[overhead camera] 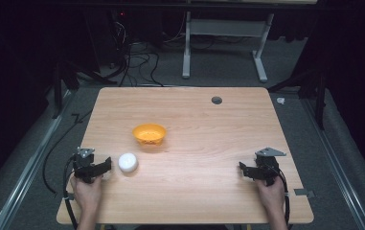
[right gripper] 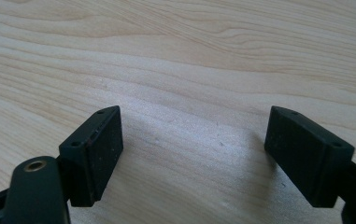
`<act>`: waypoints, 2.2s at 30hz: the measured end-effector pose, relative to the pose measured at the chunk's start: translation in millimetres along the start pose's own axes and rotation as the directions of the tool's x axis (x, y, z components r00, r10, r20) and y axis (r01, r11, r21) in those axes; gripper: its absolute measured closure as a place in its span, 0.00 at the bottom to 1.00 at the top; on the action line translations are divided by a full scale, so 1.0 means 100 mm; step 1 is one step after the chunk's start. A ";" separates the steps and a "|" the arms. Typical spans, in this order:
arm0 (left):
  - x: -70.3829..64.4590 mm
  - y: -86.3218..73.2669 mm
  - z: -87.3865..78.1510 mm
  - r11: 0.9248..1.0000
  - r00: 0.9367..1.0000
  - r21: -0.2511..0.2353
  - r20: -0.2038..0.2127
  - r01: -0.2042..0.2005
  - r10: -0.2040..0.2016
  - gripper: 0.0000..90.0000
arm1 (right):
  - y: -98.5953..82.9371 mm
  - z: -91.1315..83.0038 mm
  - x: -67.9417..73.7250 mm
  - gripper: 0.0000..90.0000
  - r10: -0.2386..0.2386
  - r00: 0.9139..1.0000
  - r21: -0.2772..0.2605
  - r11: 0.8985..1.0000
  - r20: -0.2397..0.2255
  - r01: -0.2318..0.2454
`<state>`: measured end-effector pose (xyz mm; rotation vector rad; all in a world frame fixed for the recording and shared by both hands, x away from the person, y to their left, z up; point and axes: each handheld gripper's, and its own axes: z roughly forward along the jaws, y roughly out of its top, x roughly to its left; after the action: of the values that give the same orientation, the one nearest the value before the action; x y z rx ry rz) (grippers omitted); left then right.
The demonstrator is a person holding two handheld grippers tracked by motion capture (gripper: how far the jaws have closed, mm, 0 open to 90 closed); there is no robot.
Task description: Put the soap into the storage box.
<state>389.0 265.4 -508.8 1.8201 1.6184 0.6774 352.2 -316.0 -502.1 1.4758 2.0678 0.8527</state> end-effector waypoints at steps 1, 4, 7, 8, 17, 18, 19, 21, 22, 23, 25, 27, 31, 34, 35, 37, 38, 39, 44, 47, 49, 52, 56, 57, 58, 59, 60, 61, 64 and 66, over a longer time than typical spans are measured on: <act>0.00 0.00 0.00 1.000 1.000 -0.001 -0.001 0.000 0.000 0.21 | 0.00 0.00 0.00 0.23 0.000 1.000 0.000 1.000 0.000 0.000; 0.00 0.00 0.00 1.000 1.000 -0.001 -0.002 0.001 -0.001 0.21 | 0.00 0.00 0.00 0.23 0.000 1.000 0.000 1.000 0.000 0.000; 0.00 0.00 0.00 1.000 1.000 -0.001 0.002 0.001 -0.001 0.21 | 0.00 0.00 0.00 0.22 -0.003 1.000 0.001 1.000 -0.001 0.003; 0.00 0.00 0.00 1.000 1.000 -0.001 0.003 0.001 -0.001 0.21 | 0.00 0.00 0.00 0.22 -0.003 1.000 0.000 1.000 -0.001 0.003; -0.01 0.00 0.00 1.000 1.000 -0.001 0.002 -0.001 0.001 0.21 | 0.00 0.00 0.00 0.22 -0.003 1.000 0.001 1.000 -0.001 0.003; -0.01 0.00 0.00 1.000 1.000 -0.001 0.002 -0.002 0.002 0.21 | 0.00 0.00 0.00 0.22 -0.004 1.000 0.000 1.000 -0.001 0.004; -0.01 0.00 0.00 1.000 1.000 -0.001 0.001 -0.002 0.002 0.21 | 0.00 0.00 0.00 0.22 -0.004 1.000 0.000 1.000 -0.002 0.004; -0.01 0.00 0.00 1.000 1.000 -0.001 0.001 -0.001 0.001 0.21 | 0.00 0.00 0.00 0.22 -0.004 1.000 0.000 1.000 -0.002 0.004; -0.01 -0.01 0.00 1.000 1.000 -0.001 0.002 0.000 0.000 0.21 | 0.00 0.00 0.00 0.22 -0.006 1.000 0.000 1.000 -0.003 0.006; -0.01 -0.01 0.00 1.000 1.000 -0.001 0.002 0.000 0.000 0.21 | 0.00 0.00 0.00 0.22 -0.006 1.000 0.000 1.000 -0.003 0.006; -0.02 -0.01 -0.01 1.000 1.000 -0.004 0.003 -0.002 0.002 0.21 | 0.00 0.00 0.00 0.22 -0.007 1.000 0.000 1.000 -0.004 0.007; -0.01 -0.01 -0.01 1.000 1.000 -0.002 0.007 -0.001 0.001 0.21 | 0.00 0.00 0.00 0.23 -0.006 1.000 0.000 1.000 -0.003 0.006; -0.01 -0.01 0.00 1.000 1.000 0.000 0.013 -0.005 0.005 0.19 | 0.00 0.00 0.00 0.23 0.001 1.000 -0.001 1.000 -0.004 -0.001; -0.01 -0.01 -0.01 1.000 1.000 0.001 0.012 -0.004 0.004 0.19 | 0.00 0.00 0.00 0.23 0.000 1.000 -0.001 1.000 -0.004 0.000; -0.01 -0.01 -0.01 1.000 1.000 0.001 0.012 -0.004 0.004 0.19 | 0.00 0.00 0.00 0.23 0.000 1.000 -0.001 1.000 -0.004 0.000; -0.01 -0.01 -0.01 1.000 1.000 -0.004 0.016 0.006 -0.006 0.19 | 0.00 0.00 0.00 0.23 0.000 1.000 -0.001 1.000 -0.004 0.000; 0.00 -0.01 -0.01 1.000 1.000 -0.004 0.016 0.009 -0.009 0.19 | 0.00 0.00 0.00 0.23 0.000 1.000 -0.001 1.000 -0.004 0.000; 0.00 -0.01 -0.01 1.000 1.000 -0.004 0.016 0.009 -0.009 0.18 | 0.00 0.00 0.00 0.23 0.000 1.000 -0.001 1.000 -0.004 0.000; 0.07 -0.02 -0.06 0.999 0.999 -0.021 0.022 0.038 -0.038 0.18 | 0.00 0.00 0.00 0.23 0.000 1.000 -0.001 1.000 -0.004 0.000; 0.08 -0.03 -0.10 0.999 0.999 -0.032 0.031 0.039 -0.038 0.18 | 0.00 0.00 0.00 0.23 -0.001 1.000 0.000 1.000 -0.002 0.001; 0.07 -0.03 -0.11 0.999 0.999 -0.032 0.033 0.033 -0.032 0.18 | 0.00 0.00 0.00 0.23 -0.002 1.000 -0.001 1.000 -0.002 0.002; 0.06 -0.05 -0.17 0.998 0.998 -0.046 0.050 0.037 -0.035 0.18 | 0.00 0.00 0.00 0.23 -0.001 1.000 0.000 1.000 -0.002 0.001; 0.04 -0.06 -0.23 0.997 0.997 -0.059 0.069 0.041 -0.037 0.18 | 0.00 0.00 0.00 0.23 -0.002 1.000 0.000 1.000 -0.002 0.002; 0.04 -0.06 -0.23 0.997 0.997 -0.059 0.069 0.041 -0.037 0.18 | 0.00 0.00 0.00 0.23 -0.002 1.000 0.000 1.000 -0.002 0.002; 0.03 -0.06 -0.27 0.997 0.997 -0.062 0.077 0.034 -0.029 0.18 | 0.00 0.00 0.00 0.23 -0.002 1.000 0.000 1.000 -0.002 0.002; 0.03 -0.06 -0.28 0.997 0.996 -0.068 0.080 0.032 -0.027 0.18 | 0.00 0.00 0.00 0.23 -0.003 1.000 0.000 1.000 -0.002 0.003; 0.02 -0.06 -0.30 0.997 0.996 -0.071 0.082 0.028 -0.022 0.18 | 0.00 0.00 0.00 0.23 -0.003 1.000 0.000 1.000 -0.002 0.003; 0.02 -0.06 -0.30 0.997 0.996 -0.071 0.082 0.028 -0.022 0.18 | 0.00 0.00 0.00 0.23 -0.003 1.000 0.000 1.000 -0.002 0.003; 0.01 -0.07 -0.37 0.996 0.994 -0.084 0.103 0.031 -0.023 0.18 | 0.00 0.00 0.00 0.23 -0.004 1.000 0.000 1.000 -0.002 0.004; 0.01 -0.07 -0.40 0.996 0.994 -0.090 0.109 0.030 -0.020 0.18 | 0.00 0.00 0.00 0.23 -0.003 1.000 0.000 1.000 -0.002 0.003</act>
<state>355.6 270.7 -486.7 1.7379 1.5133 0.6207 352.3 -316.1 -502.0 1.4718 2.0709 0.8528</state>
